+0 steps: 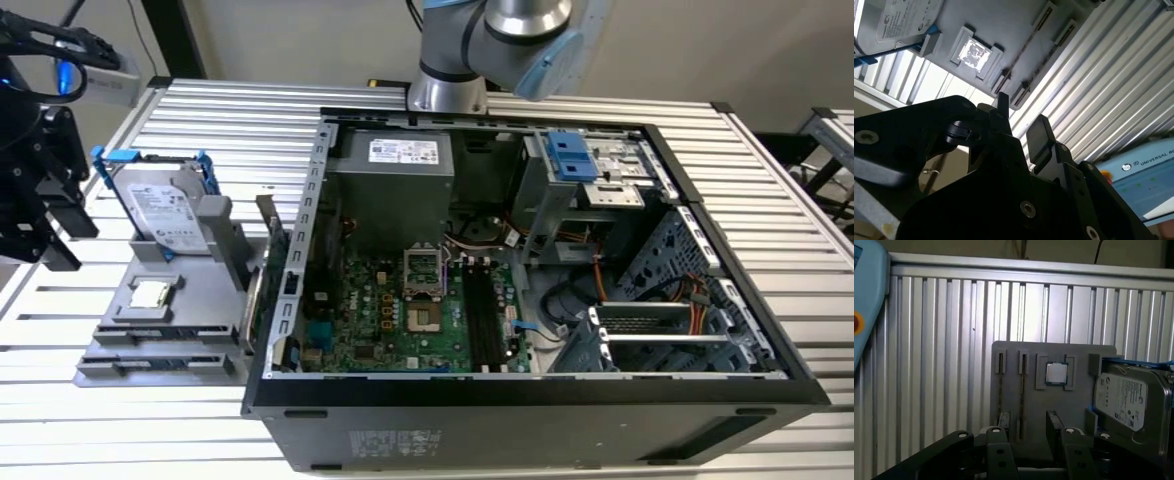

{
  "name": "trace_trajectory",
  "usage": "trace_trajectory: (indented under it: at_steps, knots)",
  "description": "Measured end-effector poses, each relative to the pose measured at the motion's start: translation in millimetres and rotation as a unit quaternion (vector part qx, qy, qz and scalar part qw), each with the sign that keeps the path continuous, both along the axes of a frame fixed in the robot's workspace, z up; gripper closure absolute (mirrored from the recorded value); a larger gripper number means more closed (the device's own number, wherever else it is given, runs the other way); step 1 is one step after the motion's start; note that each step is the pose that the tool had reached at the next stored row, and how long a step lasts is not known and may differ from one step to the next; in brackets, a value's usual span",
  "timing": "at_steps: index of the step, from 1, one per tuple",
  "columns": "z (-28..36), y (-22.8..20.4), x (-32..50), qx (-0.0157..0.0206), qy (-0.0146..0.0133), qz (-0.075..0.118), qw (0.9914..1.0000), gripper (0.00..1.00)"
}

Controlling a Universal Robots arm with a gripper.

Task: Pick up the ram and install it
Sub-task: 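Pick up the ram and move it above insertion slot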

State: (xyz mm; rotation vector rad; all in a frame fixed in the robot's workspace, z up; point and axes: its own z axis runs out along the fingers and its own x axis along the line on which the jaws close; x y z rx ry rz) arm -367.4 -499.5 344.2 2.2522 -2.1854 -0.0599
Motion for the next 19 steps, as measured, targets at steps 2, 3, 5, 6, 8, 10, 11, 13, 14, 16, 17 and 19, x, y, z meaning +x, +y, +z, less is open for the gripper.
trace_trajectory:
  at_steps: [2,3,5,6,8,10,11,13,14,16,17,19]
  knots:
    - [-1.9,0.0,0.0,0.0000,0.0000,-0.001,1.00000,0.00]
    - [-2.7,0.0,0.0,0.0000,0.0000,-0.001,1.00000,0.00]
    - [-4.9,0.0,0.0,0.0001,-0.0001,-0.001,1.00000,0.00]
    - [-5.9,0.0,0.0,0.0000,-0.0001,-0.001,1.00000,0.00]
    - [-8.0,0.0,-0.1,0.0000,-0.0003,-0.001,1.00000,0.00]
    - [-10.0,0.0,-0.2,0.0000,-0.0004,-0.002,1.00000,0.00]
    - [-11.0,0.0,-0.2,0.0000,-0.0005,-0.003,1.00000,0.00]
    - [-13.1,0.0,-0.2,0.0000,-0.0004,-0.003,0.99999,0.00]
    - [-14.1,0.0,-0.2,0.0000,-0.0004,-0.003,0.99999,0.00]
    - [-16.0,0.0,-0.2,0.0000,-0.0004,-0.004,0.99999,0.00]
    - [-17.0,0.0,-0.2,0.0000,-0.0004,-0.004,0.99999,0.00]
    - [-19.2,0.0,-0.2,0.0000,-0.0005,-0.005,0.99999,0.00]
